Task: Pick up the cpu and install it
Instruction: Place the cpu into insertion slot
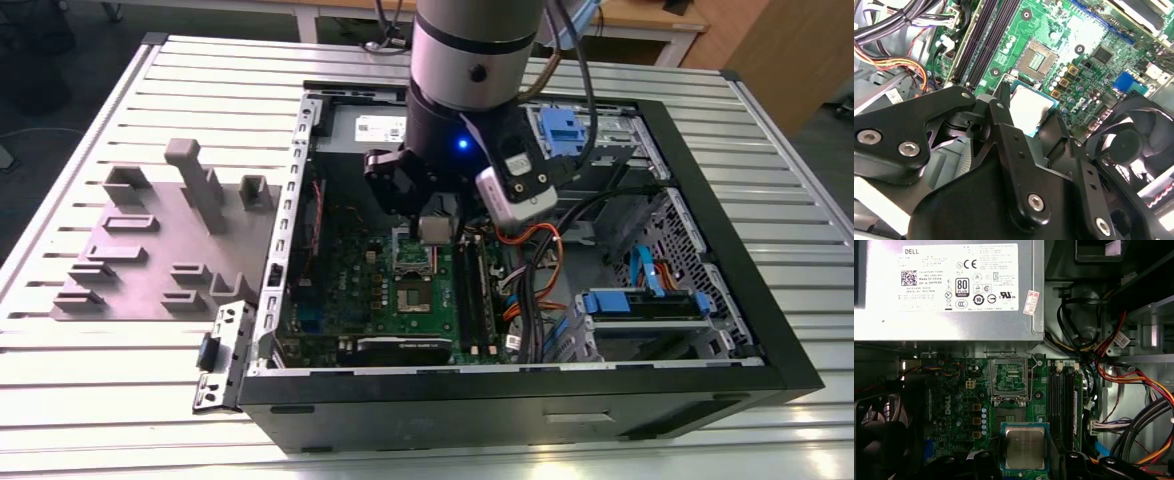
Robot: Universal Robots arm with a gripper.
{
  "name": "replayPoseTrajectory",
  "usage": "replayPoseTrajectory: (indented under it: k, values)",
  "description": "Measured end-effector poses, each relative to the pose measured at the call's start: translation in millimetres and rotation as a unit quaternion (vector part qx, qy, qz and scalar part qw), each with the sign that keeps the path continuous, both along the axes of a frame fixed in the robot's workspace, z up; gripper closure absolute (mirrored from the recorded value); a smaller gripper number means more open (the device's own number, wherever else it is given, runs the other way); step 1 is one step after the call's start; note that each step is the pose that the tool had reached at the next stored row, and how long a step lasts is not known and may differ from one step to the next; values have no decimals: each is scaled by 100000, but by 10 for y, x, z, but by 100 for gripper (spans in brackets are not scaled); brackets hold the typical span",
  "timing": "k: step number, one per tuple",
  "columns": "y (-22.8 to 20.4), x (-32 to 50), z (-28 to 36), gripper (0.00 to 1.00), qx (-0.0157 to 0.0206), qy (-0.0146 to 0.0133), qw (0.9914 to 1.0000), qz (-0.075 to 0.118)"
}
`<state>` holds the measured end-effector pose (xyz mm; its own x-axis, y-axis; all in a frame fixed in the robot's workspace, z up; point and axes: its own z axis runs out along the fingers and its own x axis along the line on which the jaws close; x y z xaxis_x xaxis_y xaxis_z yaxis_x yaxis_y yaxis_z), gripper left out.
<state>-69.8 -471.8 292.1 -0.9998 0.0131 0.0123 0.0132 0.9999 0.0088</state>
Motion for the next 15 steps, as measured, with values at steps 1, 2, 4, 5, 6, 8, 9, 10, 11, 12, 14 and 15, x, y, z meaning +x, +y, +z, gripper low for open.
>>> replayPoseTrajectory:
  k: [1,2,4,5,6,8,9,10,11,12,14,15]
  values:
    - [0,-1,-18,53,-1,23,100000,-6]
    - [-1,-1,-37,53,1,83,100000,-5]
    - [-10,-2,-74,53,3,211,100000,162]
    - [-16,-2,-92,53,4,274,99999,361]
    - [-22,-3,-110,53,0,340,99998,601]
    - [-37,-3,-139,53,-6,455,99994,951]
    - [-41,-4,-150,53,0,496,99994,1020]
    - [-42,-5,-157,53,-2,506,99993,1025]
    - [-42,-5,-157,53,-9,513,99993,1029]
    - [-42,-4,-161,53,-4,512,99993,1038]
    - [-42,-4,-164,53,-3,511,99993,1039]
    - [-42,-4,-165,53,-2,511,99993,1038]
